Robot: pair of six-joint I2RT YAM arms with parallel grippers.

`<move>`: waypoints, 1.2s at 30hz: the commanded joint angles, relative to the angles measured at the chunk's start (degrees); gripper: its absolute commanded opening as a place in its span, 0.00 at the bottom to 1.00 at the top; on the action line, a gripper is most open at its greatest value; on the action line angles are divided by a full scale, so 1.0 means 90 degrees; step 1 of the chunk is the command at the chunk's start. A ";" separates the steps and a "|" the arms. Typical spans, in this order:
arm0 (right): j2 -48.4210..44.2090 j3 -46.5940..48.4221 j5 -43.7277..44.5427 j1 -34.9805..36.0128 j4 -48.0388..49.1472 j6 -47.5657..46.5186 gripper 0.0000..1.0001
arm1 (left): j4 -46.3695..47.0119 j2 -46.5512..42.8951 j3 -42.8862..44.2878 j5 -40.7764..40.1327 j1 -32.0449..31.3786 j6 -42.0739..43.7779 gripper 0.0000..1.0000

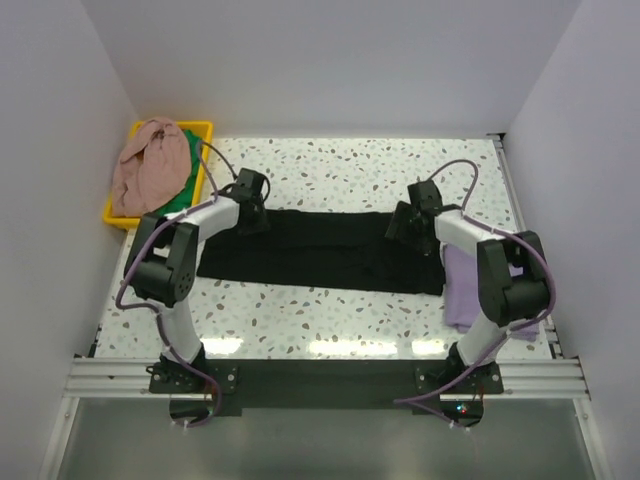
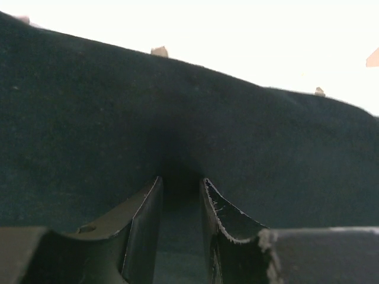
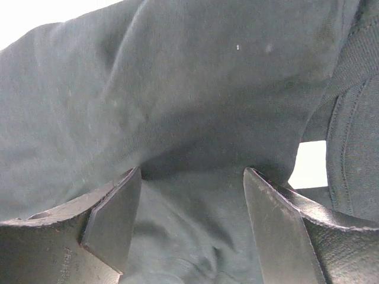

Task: Fold and stack the t-shirts
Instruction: Fold the tshirt

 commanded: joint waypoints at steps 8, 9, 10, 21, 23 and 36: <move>0.2517 0.2924 0.0289 -0.0074 -0.0617 -0.0881 0.74 | 0.0156 -0.1420 -0.2573 0.1272 -0.0092 -0.0863 0.33; 0.2683 0.3400 0.0221 -0.0064 -0.0637 -0.1065 0.74 | 0.0369 -0.1751 -0.2819 0.1524 -0.0131 -0.0980 0.33; 0.3061 0.3647 0.0172 -0.0074 -0.0666 -0.1116 0.74 | 0.0487 -0.1918 -0.3073 0.1633 -0.0189 -0.1252 0.33; 0.5642 0.8011 -0.1165 0.0180 -0.1466 -0.1828 0.83 | 0.2853 -0.2721 -0.4425 0.2865 -0.2045 -0.3473 0.48; 0.5838 0.8674 -0.1254 0.0180 -0.1681 -0.1848 0.87 | 0.2530 -0.2711 -0.3909 0.2661 -0.2026 -0.2966 0.56; 0.3457 0.6796 -0.0366 0.0161 -0.1546 -0.1283 0.95 | 0.0110 -0.3746 -0.3125 0.0620 -0.2016 -0.1295 0.44</move>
